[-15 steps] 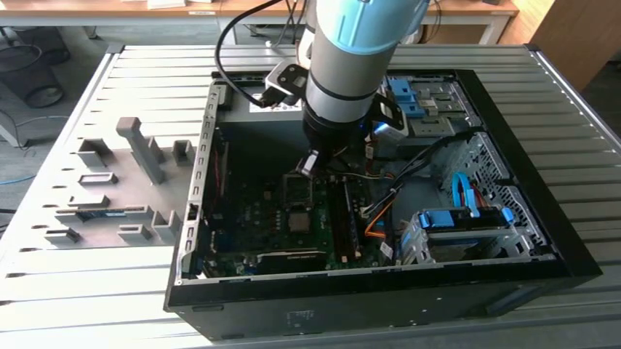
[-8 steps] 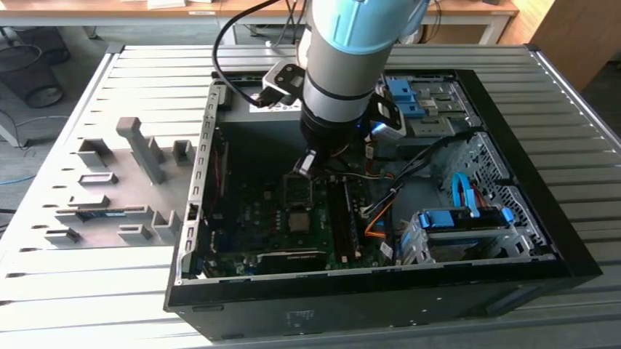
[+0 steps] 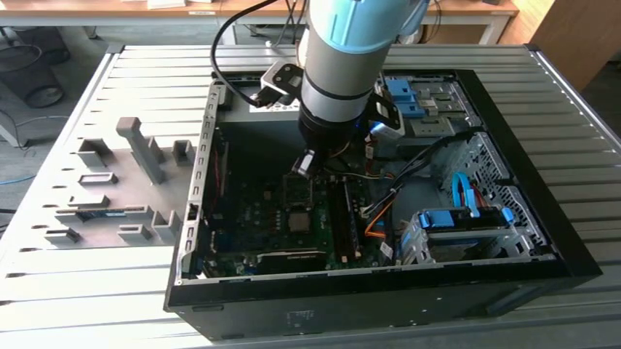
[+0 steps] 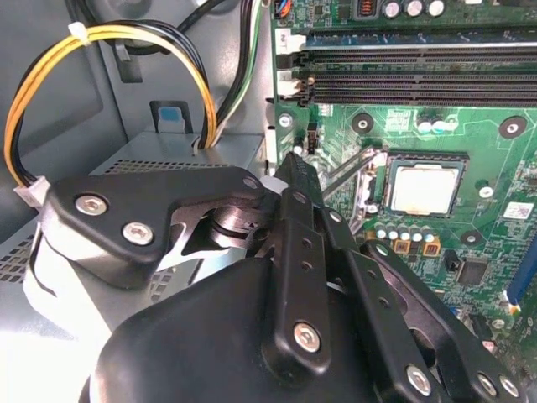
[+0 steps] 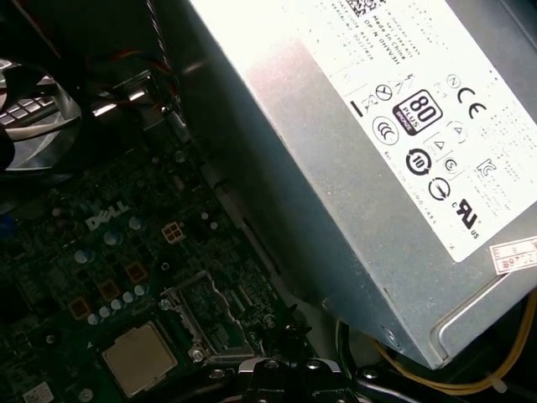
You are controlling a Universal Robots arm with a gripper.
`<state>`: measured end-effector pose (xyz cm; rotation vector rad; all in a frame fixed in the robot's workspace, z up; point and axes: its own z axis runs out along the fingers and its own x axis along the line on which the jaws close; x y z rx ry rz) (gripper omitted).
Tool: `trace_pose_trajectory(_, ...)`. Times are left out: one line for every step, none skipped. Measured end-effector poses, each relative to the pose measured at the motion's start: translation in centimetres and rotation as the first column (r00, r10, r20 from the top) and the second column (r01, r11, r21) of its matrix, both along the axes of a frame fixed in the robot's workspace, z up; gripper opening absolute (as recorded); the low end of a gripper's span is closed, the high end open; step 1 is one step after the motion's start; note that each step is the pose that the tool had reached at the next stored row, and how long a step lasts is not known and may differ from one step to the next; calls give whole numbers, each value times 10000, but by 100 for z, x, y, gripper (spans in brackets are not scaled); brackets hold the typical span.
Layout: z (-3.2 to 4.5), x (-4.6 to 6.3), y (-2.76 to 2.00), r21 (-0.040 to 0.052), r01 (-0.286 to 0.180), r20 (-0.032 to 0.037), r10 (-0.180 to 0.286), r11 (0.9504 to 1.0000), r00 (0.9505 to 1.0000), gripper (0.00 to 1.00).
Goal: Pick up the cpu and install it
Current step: 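Close the cpu cover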
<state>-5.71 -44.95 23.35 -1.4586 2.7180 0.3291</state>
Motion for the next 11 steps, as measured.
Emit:
trace_pose_trajectory(4, -3, 0, 0, 0, 4, 0, 10000, 10000, 10)
trace_pose_trajectory(6, -4, 0, 3, -1, 7, 1, 10000, 10000, 10)
trace_pose_trajectory(9, -4, 0, 3, -2, 9, 2, 10000, 10000, 10)
trace_pose_trajectory(12, -5, 0, 3, -3, 10, 3, 10000, 10000, 10)
trace_pose_trajectory(14, -5, 1, 3, -2, 10, 2, 10000, 10000, 10)
trace_pose_trajectory(16, -6, 0, 2, -2, 11, 2, 10000, 10000, 10)
trace_pose_trajectory(17, -7, 1, 2, -2, 12, 2, 10000, 10000, 10)
trace_pose_trajectory(17, -8, 1, 3, -2, 13, 2, 10000, 10000, 10)
trace_pose_trajectory(19, -9, 0, 1, -3, 13, 3, 10000, 10000, 10)
trace_pose_trajectory(23, -10, 0, -1, -3, 13, 3, 10000, 10000, 10)
trace_pose_trajectory(29, -10, 0, -3, -3, 13, 3, 10000, 10000, 10)
